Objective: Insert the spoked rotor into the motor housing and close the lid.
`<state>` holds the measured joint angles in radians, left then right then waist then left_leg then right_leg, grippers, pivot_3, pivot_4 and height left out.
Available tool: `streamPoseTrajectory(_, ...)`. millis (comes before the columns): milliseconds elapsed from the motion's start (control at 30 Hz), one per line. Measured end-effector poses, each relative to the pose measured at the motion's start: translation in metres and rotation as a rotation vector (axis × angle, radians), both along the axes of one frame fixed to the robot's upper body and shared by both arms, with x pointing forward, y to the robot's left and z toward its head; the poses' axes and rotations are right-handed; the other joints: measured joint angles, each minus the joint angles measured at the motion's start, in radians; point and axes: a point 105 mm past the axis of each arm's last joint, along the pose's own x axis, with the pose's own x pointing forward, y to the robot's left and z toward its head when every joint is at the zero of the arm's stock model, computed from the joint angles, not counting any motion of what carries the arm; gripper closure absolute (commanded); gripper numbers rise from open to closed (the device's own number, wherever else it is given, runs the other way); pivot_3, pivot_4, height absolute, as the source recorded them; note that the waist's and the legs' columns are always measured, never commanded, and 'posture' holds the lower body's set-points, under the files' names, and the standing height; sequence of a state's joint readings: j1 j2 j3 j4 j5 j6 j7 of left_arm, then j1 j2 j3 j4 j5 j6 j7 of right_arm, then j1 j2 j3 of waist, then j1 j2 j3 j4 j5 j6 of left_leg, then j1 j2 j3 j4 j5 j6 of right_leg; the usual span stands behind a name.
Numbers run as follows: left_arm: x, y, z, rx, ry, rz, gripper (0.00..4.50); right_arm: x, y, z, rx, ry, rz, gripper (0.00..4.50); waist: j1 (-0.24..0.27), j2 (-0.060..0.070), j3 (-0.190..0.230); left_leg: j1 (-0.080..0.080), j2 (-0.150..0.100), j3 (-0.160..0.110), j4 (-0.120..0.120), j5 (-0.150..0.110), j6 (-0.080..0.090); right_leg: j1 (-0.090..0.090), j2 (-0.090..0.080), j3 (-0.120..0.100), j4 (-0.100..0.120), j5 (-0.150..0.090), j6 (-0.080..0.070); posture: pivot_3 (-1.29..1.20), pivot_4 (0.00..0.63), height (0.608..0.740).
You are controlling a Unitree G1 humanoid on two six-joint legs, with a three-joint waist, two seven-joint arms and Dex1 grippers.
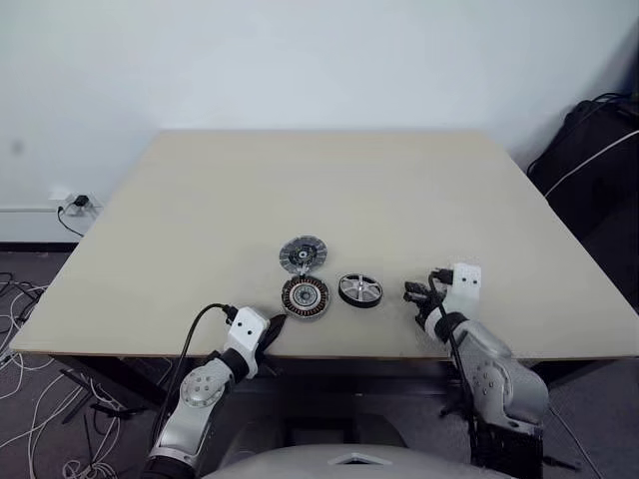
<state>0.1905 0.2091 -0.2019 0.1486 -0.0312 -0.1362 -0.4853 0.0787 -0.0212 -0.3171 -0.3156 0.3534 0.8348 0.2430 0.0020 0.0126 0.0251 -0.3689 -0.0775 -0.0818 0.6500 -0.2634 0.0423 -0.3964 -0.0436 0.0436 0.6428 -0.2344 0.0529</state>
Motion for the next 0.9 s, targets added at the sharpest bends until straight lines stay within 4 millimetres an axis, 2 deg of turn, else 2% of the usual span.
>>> streamPoseTrajectory(133, -0.001, 0.0, -0.001, 0.0, 0.005, -0.005, 4.5, -0.012, 0.006, -0.004, 0.12, 0.026, -0.012, 4.47, -0.002, 0.001, 0.0, 0.0, 0.0, 0.0, 0.0, 0.0, 0.0, 0.0, 0.0, 0.0, 0.0, -0.001, -0.001, 0.0, 0.0, 0.74)
streamPoseTrajectory(233, -0.002, 0.0, -0.002, 0.0, 0.01, -0.005, 4.5, -0.017, 0.012, -0.005, 0.216, 0.037, -0.016, 3.88, -0.004, 0.001, 0.0, 0.0, 0.0, 0.0, 0.0, 0.0, 0.0, 0.0, 0.0, 0.0, 0.0, -0.002, -0.002, 0.0, 0.0, 0.74)
streamPoseTrajectory(433, -0.003, 0.0, -0.003, 0.0, 0.015, -0.006, 4.5, -0.021, 0.024, -0.007, 0.386, 0.062, -0.024, 1.92, -0.01, 0.001, 0.0, -0.001, 0.0, 0.0, 0.0, 0.0, 0.0, 0.0, -0.001, 0.0, 0.0, -0.003, -0.004, 0.0, 0.0, 0.74)
streamPoseTrajectory(600, -0.006, 0.0, -0.006, 0.002, 0.044, 0.004, 4.5, -0.024, 0.025, -0.012, 0.497, 0.09, -0.047, 0.22, -0.012, 0.002, 0.001, -0.002, 0.0, 0.0, 0.0, -0.001, 0.001, -0.001, -0.001, 0.0, 0.0, -0.004, -0.004, 0.0, 0.0, 0.74)
streamPoseTrajectory(633, -0.006, 0.0, -0.005, 0.001, 0.045, 0.006, 4.5, -0.024, 0.025, -0.012, 0.521, 0.095, -0.051, 0.01, -0.012, 0.003, 0.001, -0.002, 0.0, 0.0, 0.0, -0.001, 0.001, -0.002, -0.001, 0.0, 0.0, -0.004, -0.004, 0.0, 0.0, 0.74)
streamPoseTrajectory(900, -0.006, -0.003, 0.005, -0.014, 0.049, 0.012, 4.5, -0.027, 0.031, -0.019, 0.705, 0.165, -0.081, 0.01, -0.014, 0.004, 0.001, -0.006, 0.0, 0.0, 0.0, -0.001, 0.001, -0.004, -0.001, 0.0, 0.0, -0.004, -0.004, 0.0, 0.0, 0.74)
